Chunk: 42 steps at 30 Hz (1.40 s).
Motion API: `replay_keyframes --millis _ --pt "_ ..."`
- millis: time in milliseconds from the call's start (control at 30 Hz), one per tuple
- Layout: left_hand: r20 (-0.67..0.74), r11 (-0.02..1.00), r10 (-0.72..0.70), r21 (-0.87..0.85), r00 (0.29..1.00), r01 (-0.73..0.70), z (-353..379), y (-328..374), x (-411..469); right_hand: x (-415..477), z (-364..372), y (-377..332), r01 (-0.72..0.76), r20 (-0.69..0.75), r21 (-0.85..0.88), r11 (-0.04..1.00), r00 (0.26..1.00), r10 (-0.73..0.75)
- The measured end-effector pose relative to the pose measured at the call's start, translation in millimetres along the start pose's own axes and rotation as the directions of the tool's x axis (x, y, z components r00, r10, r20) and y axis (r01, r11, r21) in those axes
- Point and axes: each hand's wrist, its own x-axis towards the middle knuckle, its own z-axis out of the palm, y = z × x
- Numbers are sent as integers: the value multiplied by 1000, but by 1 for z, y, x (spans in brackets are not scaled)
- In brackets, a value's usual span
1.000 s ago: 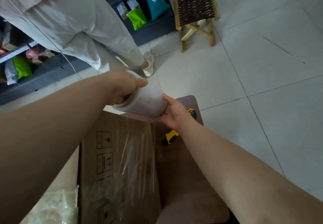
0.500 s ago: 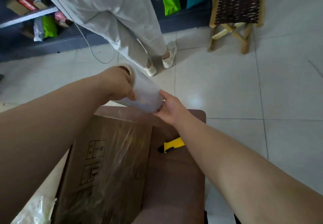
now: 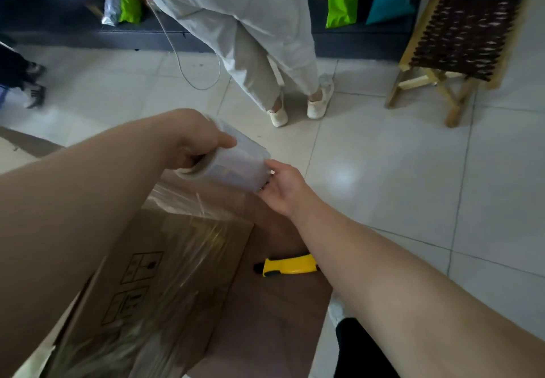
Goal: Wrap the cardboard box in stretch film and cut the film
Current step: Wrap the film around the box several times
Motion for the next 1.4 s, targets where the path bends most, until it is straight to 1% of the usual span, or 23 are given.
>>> replay_keyframes --millis 100,200,267,333,400,433,467,500,533,567,600,667,733,800,867,900,967,1067,1167,1267,1300,1333,1400 --pt "-90 959 75 280 993 -47 -5 -4 7 10 13 -4 -6 -32 -97 995 999 3" --pt "-74 843 119 535 990 -62 -13 -3 13 24 25 -5 -31 -57 -136 990 998 23" --pt "-42 802 120 593 992 -72 -18 -4 19 35 32 -6 -56 -74 -182 982 996 43" --pt "-33 797 126 599 991 -81 -25 -6 23 43 38 -8 -78 -75 -223 972 995 63" --pt "-35 851 123 518 992 -87 -35 -8 29 48 42 -10 -100 -67 -217 971 994 88" --pt "-40 898 107 432 993 -79 -40 -9 33 50 42 -11 -107 -62 -204 973 993 96" --pt "-39 947 90 312 995 -73 -45 -11 37 53 42 -12 -111 -58 -195 974 993 102" --pt "-31 990 53 131 998 -49 -49 -13 41 55 42 -12 -114 -52 -193 975 993 105" --pt "-6 996 4 -84 1000 -4 -52 -15 45 56 41 -13 -113 -42 -200 973 993 106" --pt "21 957 -46 -284 999 50 -54 -15 49 59 41 -13 -113 -33 -209 971 994 109" --pt "38 907 -83 -410 996 92 -56 -16 54 60 41 -13 -121 -27 -215 969 993 118" --pt "61 836 -130 -529 990 143 -58 -14 58 64 43 -13 -155 -27 -227 962 988 153" --pt "71 820 -155 -547 985 168 -58 -9 59 71 46 -14 -187 -42 -263 947 982 182" --pt "16 873 -160 -464 987 149 -61 -5 61 80 51 -17 -222 -80 -339 914 975 208" --pt "-105 973 -140 -201 984 117 -66 -5 64 88 60 -22 -252 -106 -407 878 968 228" --pt "-133 991 -127 -47 983 121 -69 -6 65 92 65 -25 -263 -118 -419 869 965 235" --pt "-130 975 -116 173 985 137 -73 -4 68 97 74 -35 -285 -122 -443 850 959 258" --pt "-87 959 -142 235 986 158 -77 -2 70 105 86 -47 -321 -101 -508 799 944 315" --pt "-110 973 -160 149 981 175 -79 -7 76 116 93 -51 -332 -87 -526 783 937 338" --pt "-117 961 -245 -164 962 224 -86 -20 88 127 96 -51 -360 -62 -499 789 922 381" --pt "-65 915 -269 -328 961 234 -88 -21 90 130 96 -50 -363 -46 -493 791 918 393" --pt "-1 831 -289 -496 957 250 -90 -22 93 132 96 -50 -365 -32 -492 791 915 402" --pt "118 614 -334 -725 935 311 -95 -22 100 136 99 -47 -373 -10 -493 786 906 424"
